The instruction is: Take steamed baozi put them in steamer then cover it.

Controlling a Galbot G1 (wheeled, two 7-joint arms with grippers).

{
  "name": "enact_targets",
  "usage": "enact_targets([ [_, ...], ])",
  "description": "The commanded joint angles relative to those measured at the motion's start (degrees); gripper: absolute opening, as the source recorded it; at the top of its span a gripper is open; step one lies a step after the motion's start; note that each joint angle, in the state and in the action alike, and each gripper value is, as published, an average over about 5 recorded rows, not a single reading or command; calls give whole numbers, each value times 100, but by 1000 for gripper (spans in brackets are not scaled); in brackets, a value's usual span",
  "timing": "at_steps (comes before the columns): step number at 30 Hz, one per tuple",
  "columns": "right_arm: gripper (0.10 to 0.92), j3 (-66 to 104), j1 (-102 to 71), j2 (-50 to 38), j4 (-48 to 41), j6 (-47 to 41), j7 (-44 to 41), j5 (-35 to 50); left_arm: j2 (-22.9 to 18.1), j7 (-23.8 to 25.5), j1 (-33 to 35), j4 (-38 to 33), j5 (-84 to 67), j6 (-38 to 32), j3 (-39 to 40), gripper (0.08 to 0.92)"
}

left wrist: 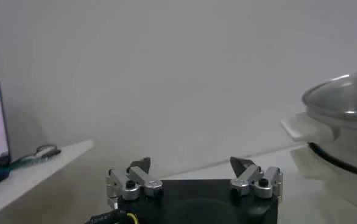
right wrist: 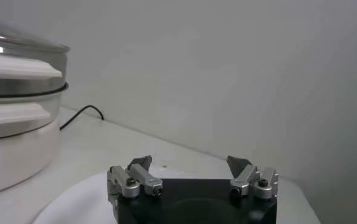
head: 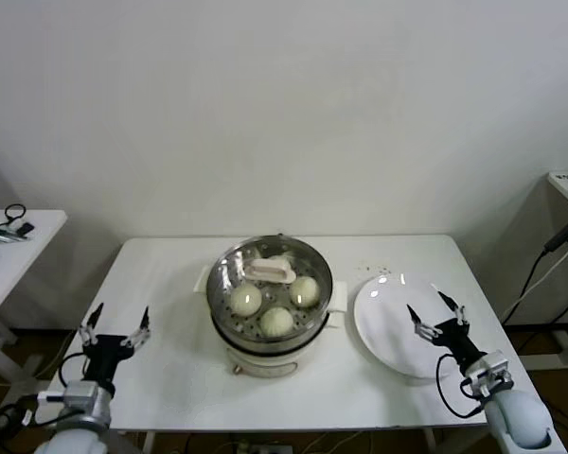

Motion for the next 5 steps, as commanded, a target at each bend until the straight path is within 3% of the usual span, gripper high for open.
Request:
enact_targets([
  [1,823,-2,-61,50,75,82,-35,85,-280,229,147,474,-824,-847,-603,823],
  [5,823,-12,-59,61,110,85,-37,94,-295,389,114,531,-831,-888,-675,823],
])
